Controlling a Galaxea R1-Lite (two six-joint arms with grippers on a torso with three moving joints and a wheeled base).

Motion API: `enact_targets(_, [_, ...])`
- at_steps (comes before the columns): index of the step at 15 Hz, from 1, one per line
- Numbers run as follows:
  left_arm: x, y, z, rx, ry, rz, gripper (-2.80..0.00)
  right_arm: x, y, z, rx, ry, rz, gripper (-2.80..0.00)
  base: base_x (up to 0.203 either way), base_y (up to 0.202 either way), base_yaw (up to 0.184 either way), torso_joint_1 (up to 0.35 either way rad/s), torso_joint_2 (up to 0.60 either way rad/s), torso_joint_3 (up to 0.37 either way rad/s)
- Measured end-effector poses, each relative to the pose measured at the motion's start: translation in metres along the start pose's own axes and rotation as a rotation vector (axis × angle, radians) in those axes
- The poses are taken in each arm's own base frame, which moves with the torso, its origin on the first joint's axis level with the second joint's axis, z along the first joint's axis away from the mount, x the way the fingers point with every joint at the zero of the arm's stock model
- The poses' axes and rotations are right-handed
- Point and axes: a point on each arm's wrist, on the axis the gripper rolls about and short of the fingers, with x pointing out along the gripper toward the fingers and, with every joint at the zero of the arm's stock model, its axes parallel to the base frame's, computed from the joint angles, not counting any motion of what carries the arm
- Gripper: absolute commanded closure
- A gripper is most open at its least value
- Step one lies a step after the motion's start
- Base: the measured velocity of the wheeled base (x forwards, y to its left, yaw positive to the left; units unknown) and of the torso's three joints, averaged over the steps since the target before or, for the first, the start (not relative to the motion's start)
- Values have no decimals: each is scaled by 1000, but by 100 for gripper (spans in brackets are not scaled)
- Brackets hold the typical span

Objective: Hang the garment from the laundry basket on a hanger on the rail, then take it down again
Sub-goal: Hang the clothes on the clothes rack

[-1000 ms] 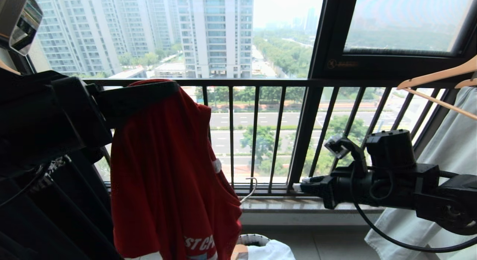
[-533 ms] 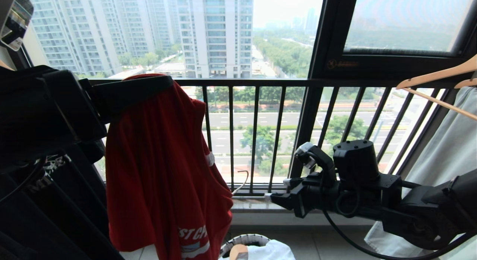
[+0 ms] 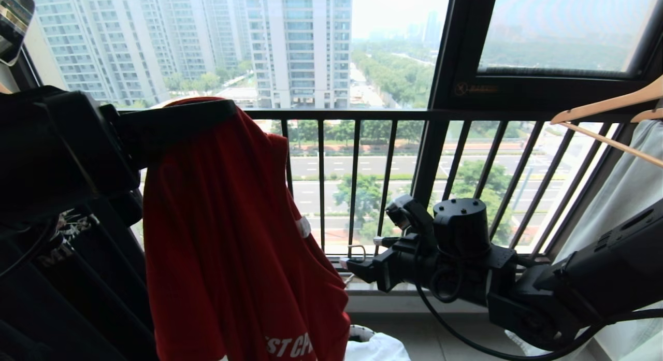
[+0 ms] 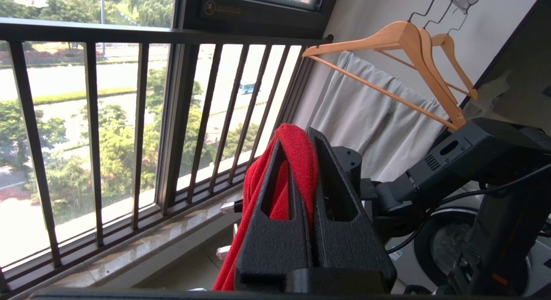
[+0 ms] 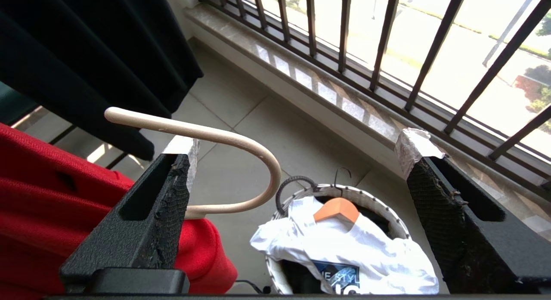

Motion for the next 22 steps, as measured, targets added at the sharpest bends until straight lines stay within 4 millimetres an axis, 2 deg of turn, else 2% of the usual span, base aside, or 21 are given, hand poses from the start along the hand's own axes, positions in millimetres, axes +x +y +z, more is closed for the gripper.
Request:
enact_targets(1, [-1, -1, 1, 1, -3, -1, 0, 6, 0, 1, 6, -7, -12, -280, 0, 0, 0, 0, 0, 0])
enact_targets(2, [-2, -1, 1, 2, -5, -2, 0, 13, -1, 4, 12, -20, -30, 0, 0, 0, 0, 0, 0, 0])
enact_targets(5, [-2, -2, 2, 3, -8, -3, 0, 28, 9, 4, 7, -24, -23, 0, 0, 0, 0, 0, 0, 0])
enact_targets(7, [-2, -1, 2, 3, -8, -3, 0, 31, 22, 5, -5, -26, 8, 0, 0, 0, 0, 0, 0, 0])
enact_targets(10, [-2, -1, 1, 3, -6, -2, 0, 30, 29, 17, -12, -48, 9, 0, 0, 0, 0, 0, 0, 0])
enact_targets(17, [-1, -1, 0, 0, 1, -1, 0, 9, 36, 64, -18, -128, -19, 0, 0, 0, 0, 0, 0, 0])
enact_targets(22, [4, 5, -9, 14, 52, 16, 0, -17, 40, 97, -87, -201, -85, 0, 0, 0, 0, 0, 0, 0])
